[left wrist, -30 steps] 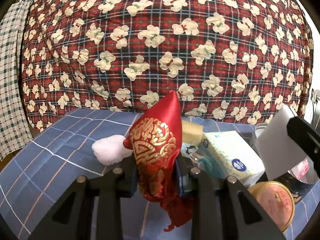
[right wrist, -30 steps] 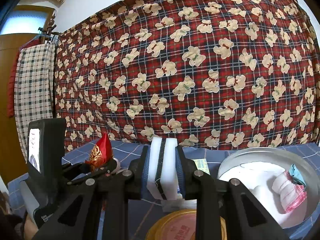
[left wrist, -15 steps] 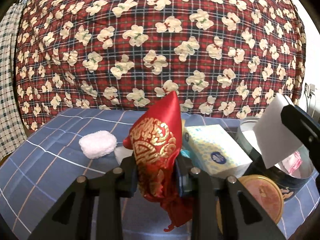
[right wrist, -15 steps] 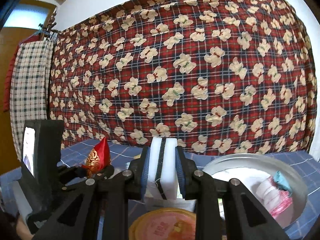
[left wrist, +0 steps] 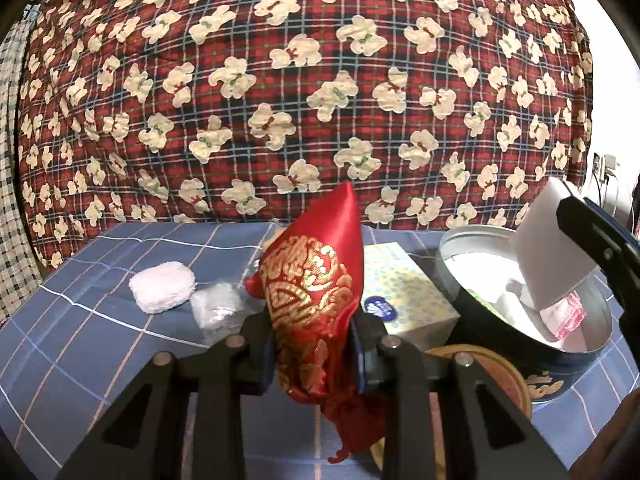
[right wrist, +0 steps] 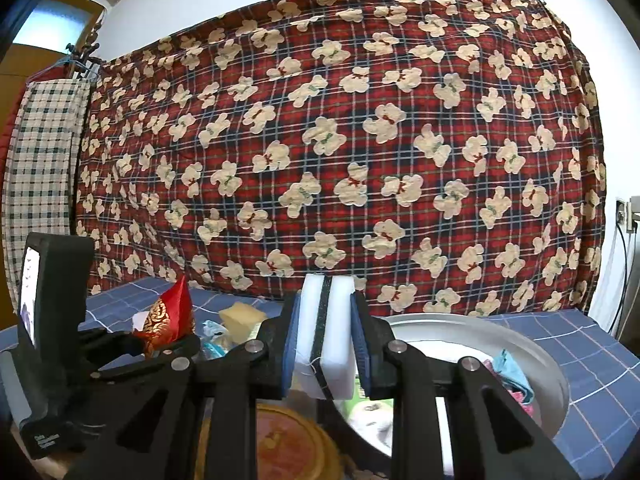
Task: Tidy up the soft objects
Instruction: 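Carry the pouch and sponge with both grippers over the silver basin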
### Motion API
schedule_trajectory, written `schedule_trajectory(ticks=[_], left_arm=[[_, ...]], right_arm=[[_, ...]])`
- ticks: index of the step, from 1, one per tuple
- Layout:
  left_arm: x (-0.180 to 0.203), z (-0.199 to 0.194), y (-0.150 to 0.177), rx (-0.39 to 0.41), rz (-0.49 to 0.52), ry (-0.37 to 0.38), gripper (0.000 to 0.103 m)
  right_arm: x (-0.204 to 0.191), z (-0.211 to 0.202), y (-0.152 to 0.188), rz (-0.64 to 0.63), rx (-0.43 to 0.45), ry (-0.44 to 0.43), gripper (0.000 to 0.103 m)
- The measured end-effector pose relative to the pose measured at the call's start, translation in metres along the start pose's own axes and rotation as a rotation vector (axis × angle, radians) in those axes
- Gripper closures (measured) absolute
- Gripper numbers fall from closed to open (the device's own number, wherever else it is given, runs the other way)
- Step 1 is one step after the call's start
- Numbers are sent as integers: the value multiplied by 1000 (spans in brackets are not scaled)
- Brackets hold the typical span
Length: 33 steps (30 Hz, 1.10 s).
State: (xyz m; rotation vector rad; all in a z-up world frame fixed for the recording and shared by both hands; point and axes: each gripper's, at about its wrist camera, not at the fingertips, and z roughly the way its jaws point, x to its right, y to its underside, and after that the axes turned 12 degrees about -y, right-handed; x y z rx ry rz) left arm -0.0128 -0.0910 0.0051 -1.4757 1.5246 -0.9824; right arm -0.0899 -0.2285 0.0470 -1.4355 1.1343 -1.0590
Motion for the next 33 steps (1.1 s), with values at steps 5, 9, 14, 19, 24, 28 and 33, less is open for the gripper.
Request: schedule_trajectory(ticks=[5,9,14,19,24,28,33], left_arm=[[13,-10,-2,31,27,3,75],[25,-14,-4,38,38,26,75],[40,-18,-7,42,41,55,75],[59,-22,-8,53,63,80,75],[73,-24,-10,51,68,112,75],[85,-24,-12,51,74,131,75],[102,-25,-13,49,88,161,75]], right_arm=[[12,-6,0,1,6,22,76],[23,-11,0,7,15,39,76],[37,-16,0,10,22,68,76],[54,-21,0,22,29,95,76],[70,-27,-1,42,37,121,76],[83,-31,-2,59,44,141,76],[102,-36,-3,70,50,182,76]])
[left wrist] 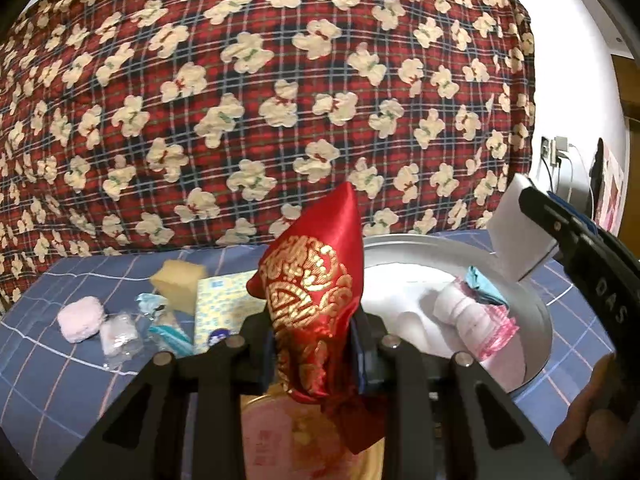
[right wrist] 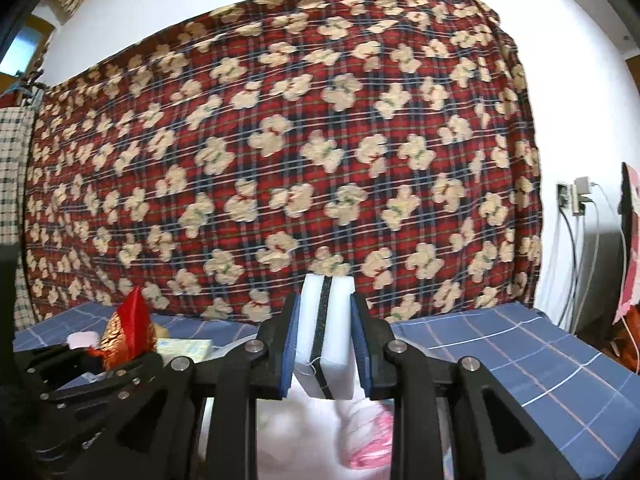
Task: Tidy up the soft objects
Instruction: 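Carry the pouch and sponge with both grippers over the silver basin, then lower the pouch and sponge into the basin and open both grippers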
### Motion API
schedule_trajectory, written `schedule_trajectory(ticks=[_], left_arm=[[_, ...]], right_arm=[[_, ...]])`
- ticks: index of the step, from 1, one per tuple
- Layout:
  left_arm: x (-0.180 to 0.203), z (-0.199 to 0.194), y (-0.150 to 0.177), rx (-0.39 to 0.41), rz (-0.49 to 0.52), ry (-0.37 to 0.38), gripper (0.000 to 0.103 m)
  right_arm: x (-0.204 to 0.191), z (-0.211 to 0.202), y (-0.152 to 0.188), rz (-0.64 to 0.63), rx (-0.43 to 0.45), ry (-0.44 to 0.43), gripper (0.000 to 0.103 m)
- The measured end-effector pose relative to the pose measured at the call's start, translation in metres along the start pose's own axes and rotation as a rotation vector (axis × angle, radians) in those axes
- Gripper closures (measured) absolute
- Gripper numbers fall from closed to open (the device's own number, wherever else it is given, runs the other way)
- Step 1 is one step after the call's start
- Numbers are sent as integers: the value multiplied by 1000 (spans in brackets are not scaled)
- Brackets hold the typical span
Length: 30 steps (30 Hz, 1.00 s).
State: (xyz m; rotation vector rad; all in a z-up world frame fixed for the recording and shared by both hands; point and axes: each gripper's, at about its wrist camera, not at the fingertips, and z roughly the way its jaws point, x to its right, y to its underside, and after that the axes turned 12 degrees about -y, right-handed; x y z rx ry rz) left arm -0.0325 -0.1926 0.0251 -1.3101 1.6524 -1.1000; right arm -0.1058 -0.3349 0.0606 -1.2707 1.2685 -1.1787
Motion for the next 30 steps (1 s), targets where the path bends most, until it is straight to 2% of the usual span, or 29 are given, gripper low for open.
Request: schedule_trajectory(ticks=[11,18,26,30], left_arm=[[49,8,-7,-9,49,75,75],[78,20,-8,-57,68,119,75],[89,32,-7,-94,72,106,75],[92,36,-4,-114,81,104,75]], right_arm=[[73,6,-2,137,-21,85,76],[92,17,-1,141,-55,107,76],[97,25,-2,174,-69,65,76],[94,33,1,185,-106,25,76]])
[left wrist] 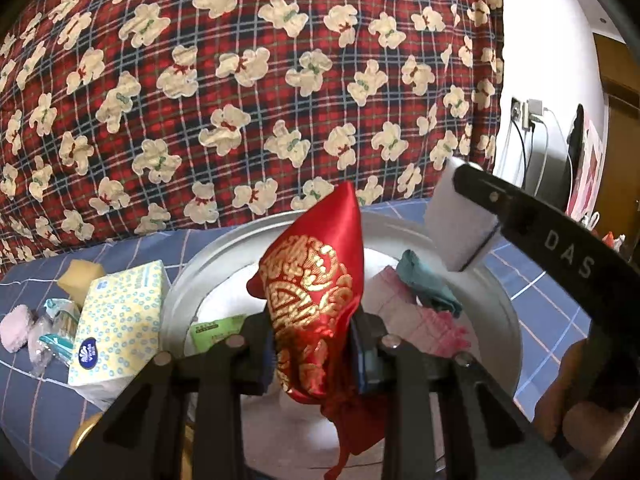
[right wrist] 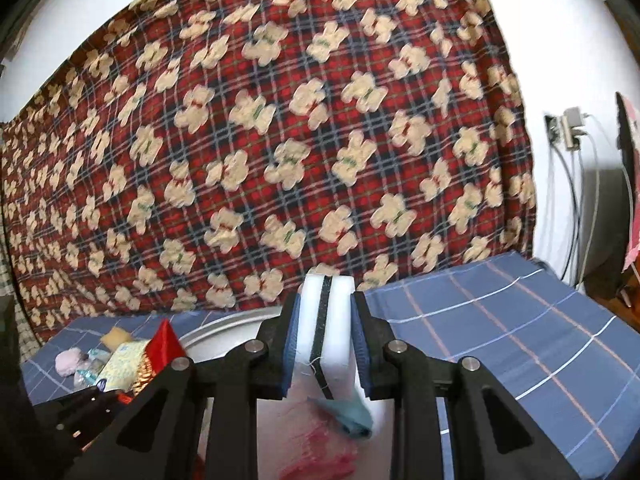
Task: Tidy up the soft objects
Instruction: 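Lower the pouch and sponge into the basin and open both grippers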
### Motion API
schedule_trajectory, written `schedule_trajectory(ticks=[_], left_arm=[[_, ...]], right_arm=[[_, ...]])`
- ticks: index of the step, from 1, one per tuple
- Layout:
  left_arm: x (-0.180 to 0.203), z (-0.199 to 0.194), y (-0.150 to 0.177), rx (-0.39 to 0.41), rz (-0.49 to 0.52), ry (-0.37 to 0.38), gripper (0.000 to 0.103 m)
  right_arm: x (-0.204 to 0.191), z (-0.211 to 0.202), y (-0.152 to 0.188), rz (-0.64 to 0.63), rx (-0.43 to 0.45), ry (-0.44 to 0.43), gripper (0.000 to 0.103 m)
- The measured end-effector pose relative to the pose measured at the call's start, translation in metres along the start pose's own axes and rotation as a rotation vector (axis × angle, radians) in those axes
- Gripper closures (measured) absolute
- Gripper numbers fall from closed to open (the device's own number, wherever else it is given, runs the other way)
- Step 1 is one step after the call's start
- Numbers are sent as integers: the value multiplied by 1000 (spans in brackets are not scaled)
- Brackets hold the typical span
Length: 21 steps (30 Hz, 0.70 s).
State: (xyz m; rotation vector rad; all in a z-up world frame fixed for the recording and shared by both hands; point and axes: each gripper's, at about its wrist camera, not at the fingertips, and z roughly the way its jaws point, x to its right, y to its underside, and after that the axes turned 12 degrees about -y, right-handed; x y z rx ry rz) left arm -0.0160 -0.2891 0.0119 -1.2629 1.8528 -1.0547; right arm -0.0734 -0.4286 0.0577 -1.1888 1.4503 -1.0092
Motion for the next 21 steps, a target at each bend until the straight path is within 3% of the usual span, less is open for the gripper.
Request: schedule_trajectory(ticks=[8,21], left_arm=[[1,3,4,-26,2,4,75],[4,12,6,-71,13,16,75]], right_arm=[[-9,15,10,-8,-80,-48,75],[-8,31,20,85,-172,-152,74]])
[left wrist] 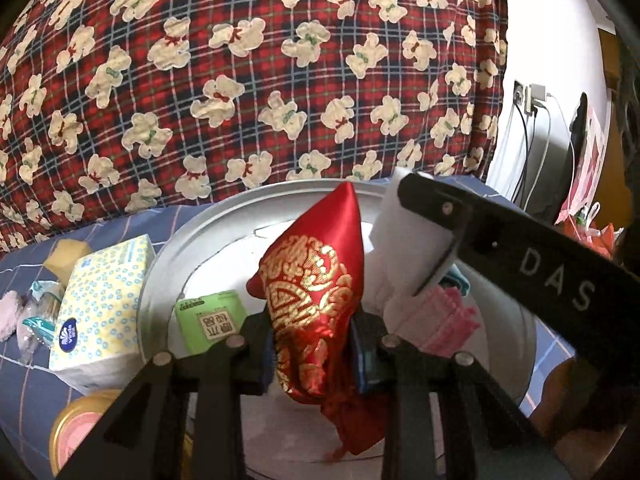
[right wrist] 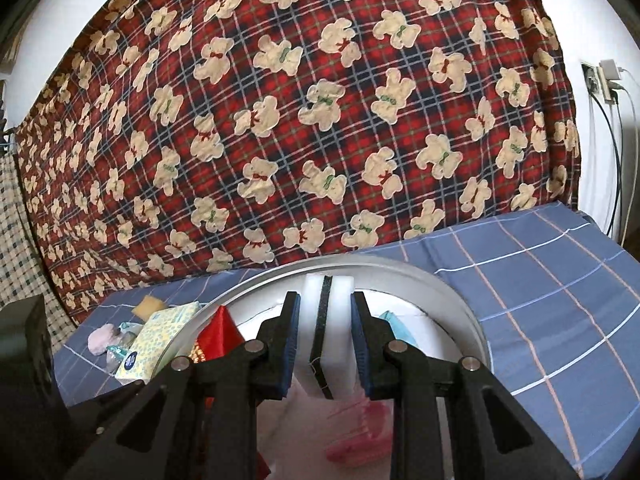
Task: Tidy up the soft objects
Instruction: 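Lower the pouch and sponge into the basin and open both grippers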
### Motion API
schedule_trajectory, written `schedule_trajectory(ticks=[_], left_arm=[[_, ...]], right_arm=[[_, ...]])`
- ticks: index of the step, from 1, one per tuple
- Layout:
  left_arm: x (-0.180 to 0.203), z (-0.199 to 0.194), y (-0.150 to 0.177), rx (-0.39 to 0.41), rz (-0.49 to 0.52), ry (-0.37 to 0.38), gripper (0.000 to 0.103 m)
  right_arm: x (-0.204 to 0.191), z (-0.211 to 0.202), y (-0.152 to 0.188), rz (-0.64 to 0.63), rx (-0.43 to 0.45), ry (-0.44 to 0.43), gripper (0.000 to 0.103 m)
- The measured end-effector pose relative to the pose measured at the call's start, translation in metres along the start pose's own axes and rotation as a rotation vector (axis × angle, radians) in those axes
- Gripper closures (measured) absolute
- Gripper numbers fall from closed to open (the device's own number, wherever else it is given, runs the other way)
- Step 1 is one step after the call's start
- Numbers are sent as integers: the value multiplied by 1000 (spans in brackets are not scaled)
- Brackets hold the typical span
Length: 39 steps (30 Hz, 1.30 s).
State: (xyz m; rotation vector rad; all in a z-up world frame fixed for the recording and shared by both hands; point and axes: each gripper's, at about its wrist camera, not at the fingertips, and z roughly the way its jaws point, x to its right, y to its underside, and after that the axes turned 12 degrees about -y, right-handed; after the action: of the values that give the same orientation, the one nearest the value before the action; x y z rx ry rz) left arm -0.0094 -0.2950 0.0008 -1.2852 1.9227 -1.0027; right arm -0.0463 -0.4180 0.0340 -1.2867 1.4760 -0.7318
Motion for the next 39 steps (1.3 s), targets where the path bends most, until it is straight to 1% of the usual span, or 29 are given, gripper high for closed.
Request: schedule_trajectory(ticks=[4,7,10,12,14,16,20,21,23,24,25,27,28,29,30,32,33,35,39], left_arm=[[1,1,1,-6,8,0,75],[1,2,1,-9,14,-4,75],[2,2,2,-6,23,-5,74],[2,2,2,-3,24,-4,74],[2,2,2,0,23,-2,74],[2,2,1,0,18,-2,74],[2,3,1,-1,15,-3,74],[2,3,1,-2,17,-4,68],[2,3,2,1,19,-13,63],[2,2,2,4,20,-18,54],[2,1,2,11,19,-24,49],[1,-2,1,34,10,-36,24],[0,-5,1,50,5,-44,19],[-1,-8,1,68,1,-51,8],[-1,-11,0,82,0,-54,0],[-1,-16,1,112,1,-47,0],[0,-17,1,116,7,-39,0],[4,-17,2,116,27,-37,0],[6,-20,2,135,42,-43,0]], right_arm=[[-2,5,3,-2,-21,-8,72],[-1,9,5,11,-46,-17,68],[1,14,8,29,-78,-32,53],[1,14,8,31,-82,-32,35],[0,12,8,27,-59,-38,33],[0,6,7,21,-17,-29,33],[3,-4,3,36,37,-20,32],[5,-7,2,48,55,-19,31],[10,-13,0,72,83,-16,28],[12,-16,0,85,95,-12,28],[14,-18,-1,96,104,-7,28],[18,-20,-1,119,110,-2,28],[20,-20,-1,128,110,-1,28],[22,-21,-1,136,110,1,28],[23,-22,-1,141,113,3,28],[23,-25,-1,140,124,12,27],[22,-26,-2,138,132,17,23],[20,-31,-2,125,151,31,18],[15,-39,-2,94,197,66,18]])
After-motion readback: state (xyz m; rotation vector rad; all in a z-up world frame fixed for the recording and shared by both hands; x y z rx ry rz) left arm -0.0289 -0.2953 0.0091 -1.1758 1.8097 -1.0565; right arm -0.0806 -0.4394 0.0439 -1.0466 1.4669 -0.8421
